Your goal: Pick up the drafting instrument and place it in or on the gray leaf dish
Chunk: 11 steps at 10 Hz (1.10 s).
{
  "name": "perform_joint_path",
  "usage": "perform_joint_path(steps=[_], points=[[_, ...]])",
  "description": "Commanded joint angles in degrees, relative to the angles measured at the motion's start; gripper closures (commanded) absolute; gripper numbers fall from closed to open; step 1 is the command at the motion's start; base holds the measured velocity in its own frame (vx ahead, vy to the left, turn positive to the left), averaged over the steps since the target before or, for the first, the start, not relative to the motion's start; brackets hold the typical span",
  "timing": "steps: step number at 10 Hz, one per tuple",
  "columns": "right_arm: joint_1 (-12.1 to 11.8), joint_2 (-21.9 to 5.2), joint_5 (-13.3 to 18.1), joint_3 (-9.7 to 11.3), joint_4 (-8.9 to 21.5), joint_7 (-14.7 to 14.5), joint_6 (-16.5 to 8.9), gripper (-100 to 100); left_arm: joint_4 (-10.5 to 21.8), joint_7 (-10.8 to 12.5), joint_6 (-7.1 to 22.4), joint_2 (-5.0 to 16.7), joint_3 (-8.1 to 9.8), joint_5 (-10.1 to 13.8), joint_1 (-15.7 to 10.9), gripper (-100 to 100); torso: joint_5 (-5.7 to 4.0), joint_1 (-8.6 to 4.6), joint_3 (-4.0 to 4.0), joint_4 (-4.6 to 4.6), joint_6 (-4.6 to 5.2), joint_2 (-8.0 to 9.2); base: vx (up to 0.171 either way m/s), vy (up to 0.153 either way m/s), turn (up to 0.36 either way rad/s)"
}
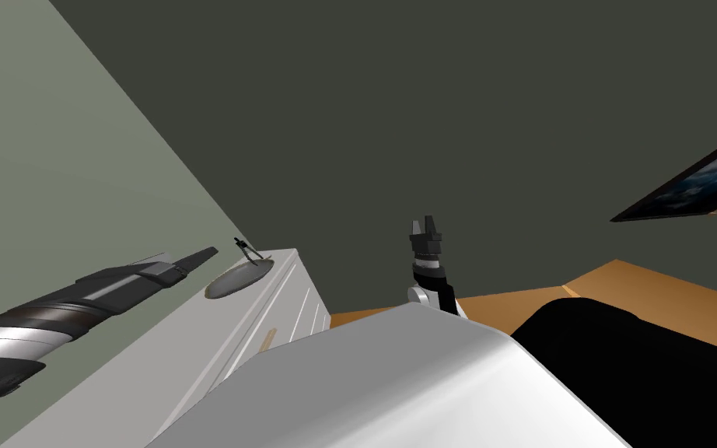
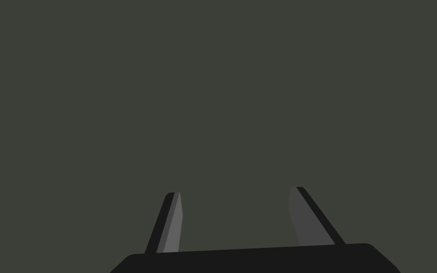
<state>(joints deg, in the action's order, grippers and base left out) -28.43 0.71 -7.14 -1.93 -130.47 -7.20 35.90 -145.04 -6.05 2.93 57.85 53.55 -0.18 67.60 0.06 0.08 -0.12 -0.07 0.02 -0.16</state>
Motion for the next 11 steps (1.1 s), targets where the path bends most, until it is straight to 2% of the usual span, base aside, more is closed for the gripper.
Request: perform_joint_path(steps=[1, 4, 5, 6, 11], points=[[0.0, 0.0, 0.0, 0.0, 0.0, 0.0, 0.0, 0, -1.7, 1.0, 1.4, 1.1, 2.2, 1.1, 1.0, -100, 0.0, 0.0, 0.0, 0.0, 0.0, 0.0, 0.023, 0.017, 0.085], [0.0, 0.0, 0.0, 0.0, 0.0, 0.0, 0.0, 0, -4.8, 2.9, 3.3, 2.9, 6.68, 3.1, 3.3, -100, -0.03, -0.14, 0.01, 0.0, 0.01, 0.01, 0.016, -0.016, 0.052], [0.0, 0.0, 0.0, 0.0, 0.0, 0.0, 0.0, 0, -3.9, 2.4, 2.7, 2.5, 5.53, 2.6, 2.7, -100, -0.04, -0.17, 0.0, 0.0, 0.0, 0.0, 0.006, -0.014, 0.015], [0.0, 0.0, 0.0, 0.0, 0.0, 0.0, 0.0, 0, -4.0, 2.5, 2.8, 2.6, 5.68, 2.7, 2.8, 0, -0.02, -0.14, 0.02, 0.0, 0.02, 0.04, 0.0, 0.0, 0.0], [0.0, 0.0, 0.0, 0.0, 0.0, 0.0, 0.0, 0, -4.0, 2.5, 2.8, 2.6, 5.66, 2.7, 2.7, 0, -0.01, -0.07, 0.04, 0.02, 0.01, 0.08, 0.0, 0.0, 0.0]])
